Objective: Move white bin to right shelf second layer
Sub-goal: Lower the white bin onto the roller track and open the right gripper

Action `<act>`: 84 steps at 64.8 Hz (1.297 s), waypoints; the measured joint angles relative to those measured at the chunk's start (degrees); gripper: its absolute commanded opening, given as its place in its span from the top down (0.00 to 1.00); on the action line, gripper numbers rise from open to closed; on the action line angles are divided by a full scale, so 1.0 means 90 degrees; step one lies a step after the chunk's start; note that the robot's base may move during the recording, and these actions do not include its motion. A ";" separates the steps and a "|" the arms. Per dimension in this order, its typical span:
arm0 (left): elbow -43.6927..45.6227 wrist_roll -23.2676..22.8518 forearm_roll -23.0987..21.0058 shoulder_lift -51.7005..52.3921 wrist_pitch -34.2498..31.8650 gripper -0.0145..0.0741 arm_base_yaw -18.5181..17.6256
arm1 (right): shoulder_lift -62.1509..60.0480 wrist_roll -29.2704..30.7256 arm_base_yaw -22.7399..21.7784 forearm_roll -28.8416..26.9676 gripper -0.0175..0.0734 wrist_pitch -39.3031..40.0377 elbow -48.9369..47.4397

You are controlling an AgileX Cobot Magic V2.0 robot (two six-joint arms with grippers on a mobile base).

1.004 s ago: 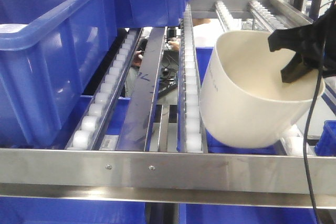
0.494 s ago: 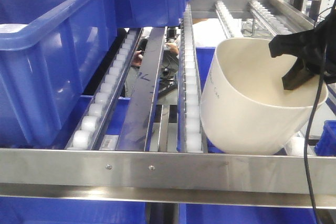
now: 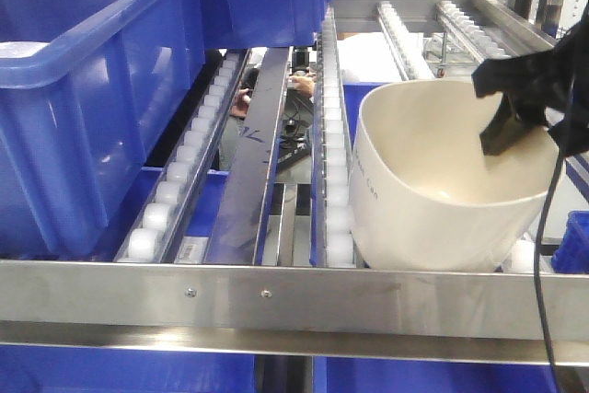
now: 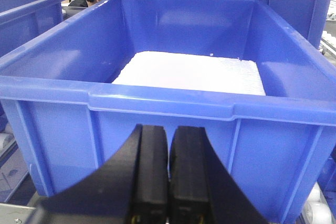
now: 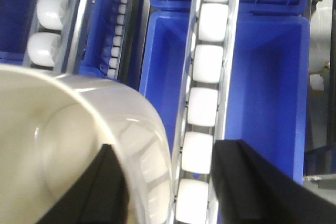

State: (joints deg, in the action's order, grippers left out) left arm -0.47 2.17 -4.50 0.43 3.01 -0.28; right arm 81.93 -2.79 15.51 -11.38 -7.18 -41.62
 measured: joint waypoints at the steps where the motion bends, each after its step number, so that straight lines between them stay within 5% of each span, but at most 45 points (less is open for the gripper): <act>1: 0.0000 0.0000 0.0000 0.0000 0.0000 0.74 0.0000 | -0.0025 0.0000 0.0000 0.0000 0.29 -0.0015 0.0000; 16: 0.0000 0.0000 0.0000 0.0000 0.0000 0.74 0.0000 | -0.0835 0.0000 0.0000 0.0080 0.35 -0.0275 0.0000; 34: 0.0000 0.0000 0.0000 0.0000 0.0000 0.74 0.0000 | -0.1825 0.0000 0.0000 0.0494 0.76 -0.0921 0.0344; 59: 0.0000 0.0000 0.0000 0.0000 0.0000 0.74 0.0000 | -0.4675 0.0000 0.0000 0.0732 0.75 -0.0494 0.2356; 84: 0.0000 0.0000 0.0000 0.0000 0.0000 0.74 0.0000 | -0.6618 0.0000 0.0000 0.0770 0.75 -0.0377 0.2614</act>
State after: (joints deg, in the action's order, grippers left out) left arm -0.47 2.17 -4.50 0.43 3.01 -0.28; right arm 22.37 -2.79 15.51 -4.45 -10.58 -18.09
